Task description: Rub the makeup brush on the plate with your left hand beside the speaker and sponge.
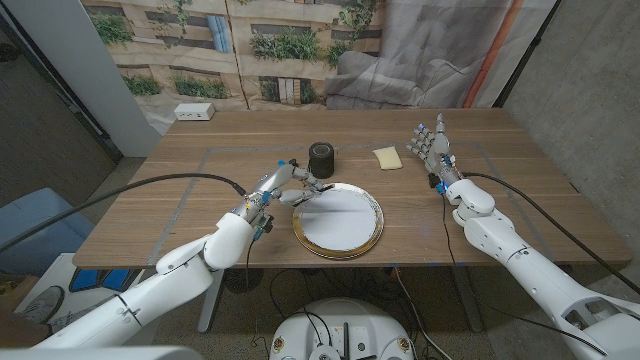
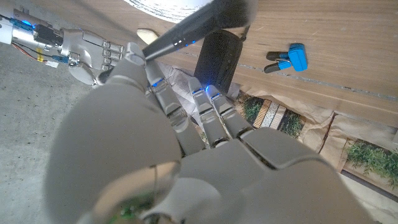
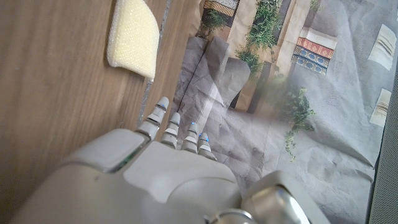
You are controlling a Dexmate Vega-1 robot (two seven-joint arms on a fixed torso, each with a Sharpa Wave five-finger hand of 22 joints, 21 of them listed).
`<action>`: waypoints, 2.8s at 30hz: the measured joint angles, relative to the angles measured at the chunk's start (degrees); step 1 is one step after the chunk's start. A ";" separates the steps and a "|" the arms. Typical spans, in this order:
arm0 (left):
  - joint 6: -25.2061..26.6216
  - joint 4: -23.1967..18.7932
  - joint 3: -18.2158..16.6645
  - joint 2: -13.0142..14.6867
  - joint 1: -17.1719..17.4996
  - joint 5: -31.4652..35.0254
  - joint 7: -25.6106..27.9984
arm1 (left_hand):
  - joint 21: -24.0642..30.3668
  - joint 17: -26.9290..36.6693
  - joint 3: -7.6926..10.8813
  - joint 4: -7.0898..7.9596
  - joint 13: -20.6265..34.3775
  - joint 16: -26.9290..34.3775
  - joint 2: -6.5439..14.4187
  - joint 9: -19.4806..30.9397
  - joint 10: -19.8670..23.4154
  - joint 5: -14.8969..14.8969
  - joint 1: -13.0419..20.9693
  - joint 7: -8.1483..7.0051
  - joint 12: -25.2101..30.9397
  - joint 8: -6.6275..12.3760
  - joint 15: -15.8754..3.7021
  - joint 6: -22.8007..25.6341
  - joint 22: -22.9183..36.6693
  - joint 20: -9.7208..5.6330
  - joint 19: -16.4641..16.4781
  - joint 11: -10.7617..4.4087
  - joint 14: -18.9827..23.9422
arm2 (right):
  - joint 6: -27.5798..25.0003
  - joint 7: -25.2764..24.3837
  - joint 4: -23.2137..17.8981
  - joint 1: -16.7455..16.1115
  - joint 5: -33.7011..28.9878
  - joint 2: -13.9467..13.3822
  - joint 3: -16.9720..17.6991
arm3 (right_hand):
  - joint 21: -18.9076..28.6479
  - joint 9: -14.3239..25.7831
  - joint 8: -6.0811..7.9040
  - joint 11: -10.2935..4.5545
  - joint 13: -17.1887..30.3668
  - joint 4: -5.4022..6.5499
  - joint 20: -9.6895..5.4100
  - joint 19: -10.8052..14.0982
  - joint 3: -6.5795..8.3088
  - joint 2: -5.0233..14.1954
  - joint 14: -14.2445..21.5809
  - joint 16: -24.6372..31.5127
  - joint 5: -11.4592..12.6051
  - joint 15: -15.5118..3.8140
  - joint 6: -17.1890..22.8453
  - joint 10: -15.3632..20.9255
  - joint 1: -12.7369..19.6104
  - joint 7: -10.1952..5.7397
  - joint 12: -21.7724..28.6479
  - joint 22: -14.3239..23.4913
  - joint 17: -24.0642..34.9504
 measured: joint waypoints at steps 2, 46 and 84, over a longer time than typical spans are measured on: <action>0.00 0.00 -0.25 0.37 0.05 0.49 0.18 | 0.00 0.00 0.00 0.00 0.00 0.00 0.00 0.00 0.00 0.00 0.00 0.00 0.00 0.00 0.00 0.00 0.00 0.00 0.00 0.00 0.00 | 0.00 0.00 0.01 0.01 0.01 -0.01 0.00 | 0.00 0.00 0.00 0.00 0.00 0.00 0.00 0.00 0.00 0.00 0.00 0.00 0.00 0.00 0.00 0.00 0.00 0.00 0.00 0.00 0.00; -4.59 9.87 -3.35 8.81 -3.07 16.55 7.82 | 0.00 0.00 -0.22 0.06 -0.01 0.00 -0.19 -0.03 0.11 0.00 0.44 -0.33 0.01 0.00 -0.10 0.31 0.02 0.00 0.01 -0.11 0.52 | 0.01 -0.14 -0.06 -0.05 0.05 -0.02 0.03 | 0.00 0.00 0.00 0.00 0.01 0.00 0.00 0.00 0.00 0.00 0.00 0.00 0.00 0.00 0.00 0.00 0.00 0.00 0.00 0.00 0.00; 1.23 16.31 0.74 11.88 -3.92 20.65 10.28 | 0.00 0.12 -0.47 0.17 -0.02 0.40 -0.27 -0.04 0.21 -0.12 0.50 -0.32 0.05 0.00 0.00 0.30 0.03 0.00 0.01 -0.21 1.03 | -0.01 -0.19 -0.09 -0.06 -0.02 -0.02 0.03 | 0.00 0.00 0.00 0.00 0.01 0.00 0.00 0.00 0.00 0.00 0.00 0.00 0.00 0.00 0.00 0.00 0.00 0.00 0.00 0.00 0.00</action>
